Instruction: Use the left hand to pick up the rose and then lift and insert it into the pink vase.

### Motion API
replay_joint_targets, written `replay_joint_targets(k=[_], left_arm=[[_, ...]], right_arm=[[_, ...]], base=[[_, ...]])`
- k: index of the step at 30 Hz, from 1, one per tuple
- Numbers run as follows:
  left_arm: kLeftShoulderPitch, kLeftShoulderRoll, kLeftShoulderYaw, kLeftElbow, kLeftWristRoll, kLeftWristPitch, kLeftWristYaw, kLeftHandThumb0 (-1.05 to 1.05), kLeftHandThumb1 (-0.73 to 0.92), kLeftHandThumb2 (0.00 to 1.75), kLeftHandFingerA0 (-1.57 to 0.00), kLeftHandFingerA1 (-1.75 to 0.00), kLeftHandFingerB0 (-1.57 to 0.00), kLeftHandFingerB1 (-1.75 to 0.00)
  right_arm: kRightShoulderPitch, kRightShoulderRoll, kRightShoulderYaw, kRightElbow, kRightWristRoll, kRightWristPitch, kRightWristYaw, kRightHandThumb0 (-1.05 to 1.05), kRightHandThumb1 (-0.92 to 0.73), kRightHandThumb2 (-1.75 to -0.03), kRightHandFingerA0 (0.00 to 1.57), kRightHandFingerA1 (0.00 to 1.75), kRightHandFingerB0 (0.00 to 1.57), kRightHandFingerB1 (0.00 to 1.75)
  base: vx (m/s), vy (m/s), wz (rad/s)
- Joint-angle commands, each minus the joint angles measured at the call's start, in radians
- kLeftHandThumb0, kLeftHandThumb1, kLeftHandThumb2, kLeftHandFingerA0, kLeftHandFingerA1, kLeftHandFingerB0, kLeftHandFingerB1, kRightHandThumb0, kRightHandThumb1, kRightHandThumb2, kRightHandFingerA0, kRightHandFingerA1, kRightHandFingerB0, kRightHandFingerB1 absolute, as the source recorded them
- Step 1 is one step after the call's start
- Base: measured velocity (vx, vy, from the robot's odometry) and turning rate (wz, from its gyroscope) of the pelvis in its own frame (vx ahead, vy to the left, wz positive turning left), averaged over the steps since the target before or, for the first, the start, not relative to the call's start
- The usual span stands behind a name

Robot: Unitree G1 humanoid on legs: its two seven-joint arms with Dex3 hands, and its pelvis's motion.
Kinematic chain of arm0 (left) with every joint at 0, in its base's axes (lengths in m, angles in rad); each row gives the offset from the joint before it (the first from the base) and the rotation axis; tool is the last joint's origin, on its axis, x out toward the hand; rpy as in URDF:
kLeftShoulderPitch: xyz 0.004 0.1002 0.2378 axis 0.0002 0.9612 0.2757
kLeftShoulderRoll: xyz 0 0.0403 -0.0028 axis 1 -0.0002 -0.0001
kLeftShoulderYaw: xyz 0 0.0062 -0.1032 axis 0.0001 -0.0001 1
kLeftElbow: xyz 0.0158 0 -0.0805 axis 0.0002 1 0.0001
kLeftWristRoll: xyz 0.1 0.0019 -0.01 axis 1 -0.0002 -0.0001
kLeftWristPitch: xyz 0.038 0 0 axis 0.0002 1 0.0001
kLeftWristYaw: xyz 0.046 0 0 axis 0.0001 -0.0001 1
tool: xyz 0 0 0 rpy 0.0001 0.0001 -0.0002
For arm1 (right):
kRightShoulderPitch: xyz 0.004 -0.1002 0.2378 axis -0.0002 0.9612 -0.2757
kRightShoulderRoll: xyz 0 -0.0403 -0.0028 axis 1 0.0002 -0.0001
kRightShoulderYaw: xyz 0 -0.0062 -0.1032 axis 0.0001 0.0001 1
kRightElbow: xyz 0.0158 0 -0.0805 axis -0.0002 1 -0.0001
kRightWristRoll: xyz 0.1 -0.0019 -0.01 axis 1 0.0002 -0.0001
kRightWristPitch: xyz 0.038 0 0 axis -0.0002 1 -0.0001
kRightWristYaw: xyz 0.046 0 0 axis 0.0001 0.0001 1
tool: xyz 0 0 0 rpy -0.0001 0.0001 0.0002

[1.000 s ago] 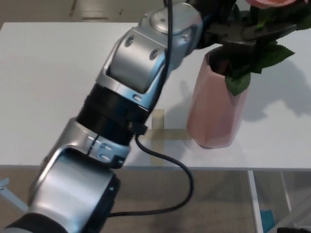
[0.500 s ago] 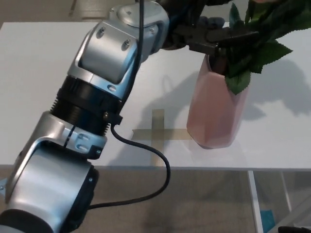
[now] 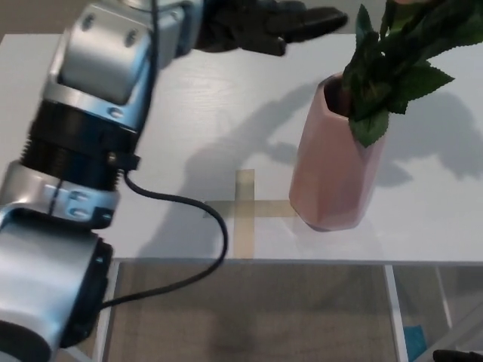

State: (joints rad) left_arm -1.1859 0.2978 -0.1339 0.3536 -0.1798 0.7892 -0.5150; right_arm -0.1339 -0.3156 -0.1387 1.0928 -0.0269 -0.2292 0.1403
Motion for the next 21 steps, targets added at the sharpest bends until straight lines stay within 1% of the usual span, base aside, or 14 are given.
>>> replay_joint_targets(k=[1, 2, 7, 8, 11, 12, 13, 14, 16, 17, 18, 19, 20, 21], left_arm=[[0.011, 0.065, 0.02, -0.05, -0.025, 0.054, -0.08, -0.79, 0.45, 0.56, 0.0, 0.0, 0.0, 0.0], [0.027, 0.104, 0.039, -0.064, -0.039, 0.052, -0.112, -0.79, 0.45, 0.56, 0.0, 0.0, 0.0, 0.0], [0.056, 0.16, 0.095, -0.1, -0.08, 0.06, -0.164, -0.77, 0.45, 0.55, 0.0, 0.0, 0.0, 0.0], [0.115, 0.192, 0.128, -0.179, -0.106, 0.076, -0.179, -0.75, 0.45, 0.55, 0.0, 0.0, 0.0, 0.0], [0.227, 0.229, 0.175, -0.303, -0.14, 0.087, -0.196, -0.73, 0.44, 0.54, 0.0, 0.0, 0.0, 0.0], [0.313, 0.253, 0.214, -0.386, -0.165, 0.084, -0.209, -0.72, 0.44, 0.54, 0.0, 0.0, 0.0, -0.01], [0.342, 0.258, 0.228, -0.412, -0.174, 0.084, -0.211, -0.72, 0.44, 0.54, 0.0, 0.0, 0.0, -0.01], [0.401, 0.264, 0.258, -0.462, -0.19, 0.079, -0.215, -0.71, 0.41, 0.57, 0.0, 0.0, 0.0, -0.04], [0.538, 0.276, 0.327, -0.573, -0.224, 0.062, -0.227, -0.7, 0.42, 0.56, 0.0, 0.0, 0.0, -0.08], [0.603, 0.274, 0.359, -0.62, -0.233, 0.043, -0.229, -0.63, 0.39, 0.75, 0.0, 0.0, 0.0, -0.09], [0.63, 0.272, 0.372, -0.64, -0.237, 0.036, -0.229, -0.63, 0.39, 0.75, 0.0, 0.0, 0.0, -0.09], [0.74, 0.266, 0.429, -0.707, -0.246, -0.006, -0.242, -0.56, 0.34, 0.75, 0.0, -0.14, 0.0, -0.17], [0.806, 0.254, 0.463, -0.735, -0.25, -0.041, -0.251, -0.53, 0.34, 0.75, 0.0, -0.25, 0.0, -0.2], [0.831, 0.249, 0.475, -0.747, -0.252, -0.053, -0.253, -0.53, 0.34, 0.75, 0.0, -0.25, 0.0, -0.2]], right_arm=[[0.009, 0.004, -0.003, 0.007, 0.009, 0.012, -0.006, -0.26, -0.64, -0.58, 0.53, 0.47, 0.48, 0.43], [0.013, 0.005, -0.004, 0.004, 0.011, 0.011, -0.005, -0.26, -0.64, -0.58, 0.53, 0.47, 0.48, 0.43], [0.007, 0.006, -0.005, 0.004, 0.011, 0.011, -0.006, -0.26, -0.64, -0.58, 0.53, 0.47, 0.48, 0.43], [0.007, 0.005, -0.005, 0.004, 0.011, 0.01, -0.007, -0.26, -0.64, -0.58, 0.53, 0.47, 0.48, 0.43], [0.008, 0.005, -0.007, 0.01, 0.011, 0.007, -0.012, -0.26, -0.64, -0.58, 0.53, 0.47, 0.49, 0.43], [0.01, 0.006, -0.009, 0.011, 0.012, 0.007, -0.016, -0.26, -0.64, -0.58, 0.54, 0.47, 0.49, 0.43], [0.011, 0.006, -0.008, 0.011, 0.011, 0.007, -0.017, -0.26, -0.64, -0.58, 0.54, 0.47, 0.49, 0.43], [0.016, 0.005, -0.008, 0.01, 0.01, 0.004, -0.015, -0.26, -0.64, -0.58, 0.53, 0.47, 0.49, 0.43], [0.025, 0.009, -0.005, 0.009, 0.008, 0.0, -0.015, -0.26, -0.64, -0.58, 0.53, 0.46, 0.48, 0.43], [0.025, 0.008, -0.004, 0.011, 0.007, -0.003, -0.014, -0.26, -0.64, -0.58, 0.53, 0.46, 0.48, 0.43], [0.024, 0.007, -0.004, 0.012, 0.007, -0.004, -0.013, -0.26, -0.64, -0.58, 0.53, 0.46, 0.48, 0.43], [0.025, 0.011, -0.005, 0.017, 0.008, -0.002, -0.014, -0.26, -0.64, -0.58, 0.53, 0.46, 0.48, 0.43], [0.025, 0.008, -0.006, 0.019, 0.009, -0.002, -0.012, -0.26, -0.64, -0.58, 0.53, 0.46, 0.48, 0.43], [0.025, 0.007, -0.006, 0.02, 0.009, -0.002, -0.011, -0.26, -0.64, -0.58, 0.53, 0.46, 0.48, 0.43]], base=[[0.0, 0.0, 0.0], [0.0, 0.0, 0.0], [0.0, 0.0, 0.0], [0.0, 0.0, 0.0], [0.0, 0.0, 0.0], [0.0, 0.0, 0.0], [0.0, 0.0, 0.0], [0.0, 0.0, 0.0], [0.0, 0.0, 0.0], [0.0, 0.0, 0.0], [0.0, 0.0, 0.0], [0.0, 0.0, 0.0], [0.0, 0.0, 0.0], [0.0, 0.0, 0.0]])
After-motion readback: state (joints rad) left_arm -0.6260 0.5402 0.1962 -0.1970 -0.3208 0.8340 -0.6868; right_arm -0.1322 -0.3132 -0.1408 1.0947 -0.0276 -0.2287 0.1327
